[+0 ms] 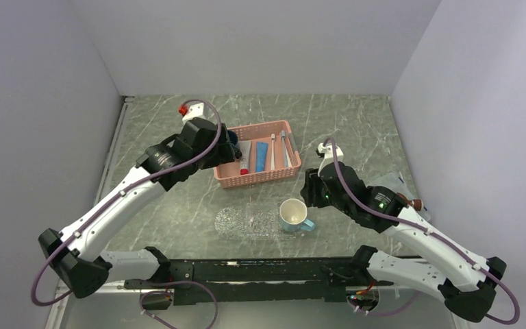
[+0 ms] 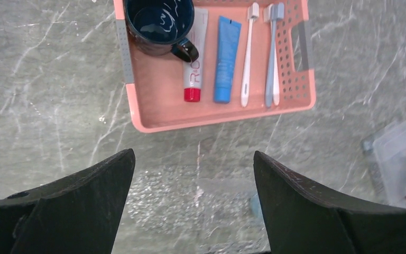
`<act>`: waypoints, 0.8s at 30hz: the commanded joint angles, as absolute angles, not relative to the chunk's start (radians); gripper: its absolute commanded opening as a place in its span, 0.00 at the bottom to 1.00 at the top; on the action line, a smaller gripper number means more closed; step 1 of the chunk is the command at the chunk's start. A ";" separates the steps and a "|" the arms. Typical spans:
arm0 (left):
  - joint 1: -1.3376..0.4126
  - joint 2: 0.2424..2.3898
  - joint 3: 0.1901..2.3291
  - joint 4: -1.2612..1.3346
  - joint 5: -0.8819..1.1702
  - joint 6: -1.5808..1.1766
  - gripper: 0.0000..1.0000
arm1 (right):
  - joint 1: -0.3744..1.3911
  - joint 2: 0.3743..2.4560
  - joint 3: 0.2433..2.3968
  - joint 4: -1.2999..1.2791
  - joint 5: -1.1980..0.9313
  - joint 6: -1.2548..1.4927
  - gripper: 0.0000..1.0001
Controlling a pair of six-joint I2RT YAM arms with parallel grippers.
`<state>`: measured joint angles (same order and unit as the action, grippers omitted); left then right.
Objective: Prepare toiletry sets of a toothbrush and toothpaste on the tray
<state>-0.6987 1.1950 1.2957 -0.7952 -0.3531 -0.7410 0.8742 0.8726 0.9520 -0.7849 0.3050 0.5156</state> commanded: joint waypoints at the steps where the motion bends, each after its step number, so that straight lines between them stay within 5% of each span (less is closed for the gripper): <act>1: -0.681 1.257 1.374 -0.807 -0.410 -0.927 0.88 | 0.879 0.816 0.951 -0.776 0.301 0.499 0.46; 9: -0.623 1.393 1.418 -0.879 -0.392 -1.291 0.81 | 0.879 0.761 0.970 -0.806 0.269 0.488 0.46; 24: -0.511 1.665 1.516 -0.879 -0.250 -1.490 0.71 | 0.879 0.669 0.970 -0.875 0.224 0.493 0.47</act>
<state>-0.5285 1.6169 1.4372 -0.8513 -0.2829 -1.3994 0.8742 0.6933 0.9516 -0.8543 0.2405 0.4999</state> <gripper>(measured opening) 0.726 0.466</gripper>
